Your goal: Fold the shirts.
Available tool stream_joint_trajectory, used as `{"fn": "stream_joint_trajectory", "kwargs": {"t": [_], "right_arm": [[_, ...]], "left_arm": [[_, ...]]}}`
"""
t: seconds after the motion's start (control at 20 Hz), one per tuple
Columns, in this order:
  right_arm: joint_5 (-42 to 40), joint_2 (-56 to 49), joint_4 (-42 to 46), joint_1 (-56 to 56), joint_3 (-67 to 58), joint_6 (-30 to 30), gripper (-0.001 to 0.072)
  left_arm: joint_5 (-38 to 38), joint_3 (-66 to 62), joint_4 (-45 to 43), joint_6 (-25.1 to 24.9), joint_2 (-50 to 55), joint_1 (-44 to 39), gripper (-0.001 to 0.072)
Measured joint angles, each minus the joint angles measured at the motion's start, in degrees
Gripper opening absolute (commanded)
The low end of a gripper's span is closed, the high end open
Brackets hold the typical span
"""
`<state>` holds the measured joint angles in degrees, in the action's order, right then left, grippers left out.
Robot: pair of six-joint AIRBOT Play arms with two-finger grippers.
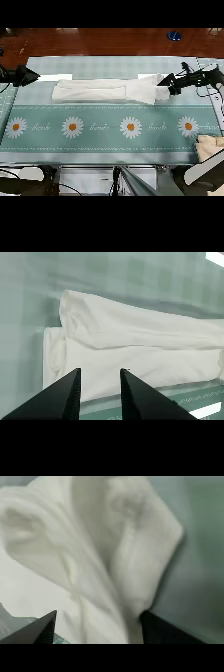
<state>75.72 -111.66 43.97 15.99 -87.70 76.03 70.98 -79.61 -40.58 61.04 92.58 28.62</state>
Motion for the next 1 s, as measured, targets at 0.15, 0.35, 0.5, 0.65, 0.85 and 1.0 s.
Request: {"fn": "stream_joint_trajectory", "kwargs": {"t": [0.15, 0.35, 0.5, 0.65, 0.85, 1.0], "right_arm": [[-2.89, -1.20, -0.28, -3.02, 0.11, -0.57, 0.0024], [-4.00, -1.16, -4.83, -3.91, -0.85, -1.46, 0.0025], [-2.34, 2.14, -6.62, -3.58, -1.88, -1.57, 0.0026], [-0.74, 7.85, -5.53, -3.32, -2.29, -0.07, 0.0025], [3.91, 14.32, 1.09, -3.19, -2.49, 2.47, 0.0026], [8.17, 17.64, 6.23, -3.19, -2.51, 3.41, 0.0026]], "left_arm": [[0.96, 0.00, -0.02, 0.00, 0.00, -0.35, 0.0301], [1.92, -0.02, 0.28, 0.00, -0.02, -0.66, 0.0139], [4.07, -0.02, 2.78, 0.00, -0.07, -1.97, 0.0032], [5.44, -0.02, 7.37, 0.04, -0.07, -6.16, 0.0031], [3.69, -0.02, 10.71, 2.45, 0.02, -16.79, 0.0031], [0.00, -0.02, 11.56, 5.55, 0.17, -26.16, 0.0031]]}}
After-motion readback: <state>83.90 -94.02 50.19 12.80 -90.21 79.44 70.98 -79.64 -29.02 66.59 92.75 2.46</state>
